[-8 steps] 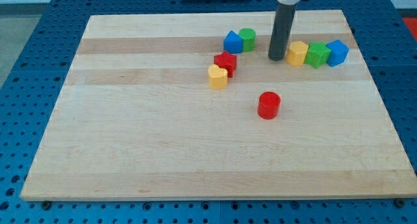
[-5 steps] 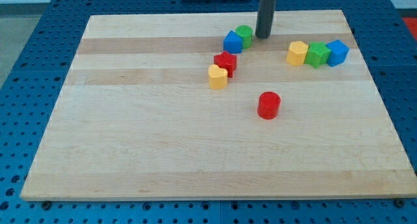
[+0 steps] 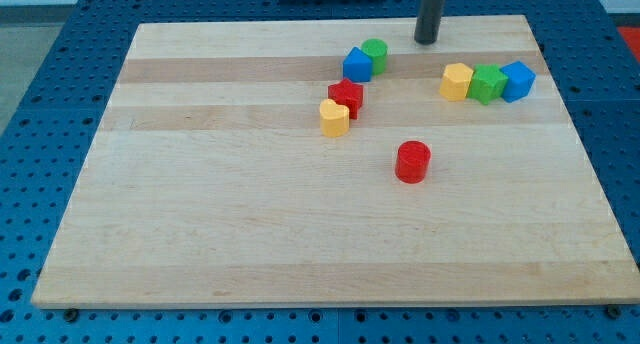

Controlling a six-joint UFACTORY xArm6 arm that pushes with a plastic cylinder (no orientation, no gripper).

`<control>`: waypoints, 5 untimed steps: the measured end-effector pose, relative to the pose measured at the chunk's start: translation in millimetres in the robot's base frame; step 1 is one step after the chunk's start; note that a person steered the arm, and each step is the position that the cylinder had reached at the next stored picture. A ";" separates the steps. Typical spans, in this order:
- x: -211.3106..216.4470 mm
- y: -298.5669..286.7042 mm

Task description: Push the yellow hexagon towards the down of the board

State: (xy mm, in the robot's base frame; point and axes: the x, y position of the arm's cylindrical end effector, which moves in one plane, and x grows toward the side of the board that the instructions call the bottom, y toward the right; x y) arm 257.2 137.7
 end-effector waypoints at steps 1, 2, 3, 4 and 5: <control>9.5 1.0; 40.5 11.0; 42.2 11.2; 65.0 20.9; 71.5 22.0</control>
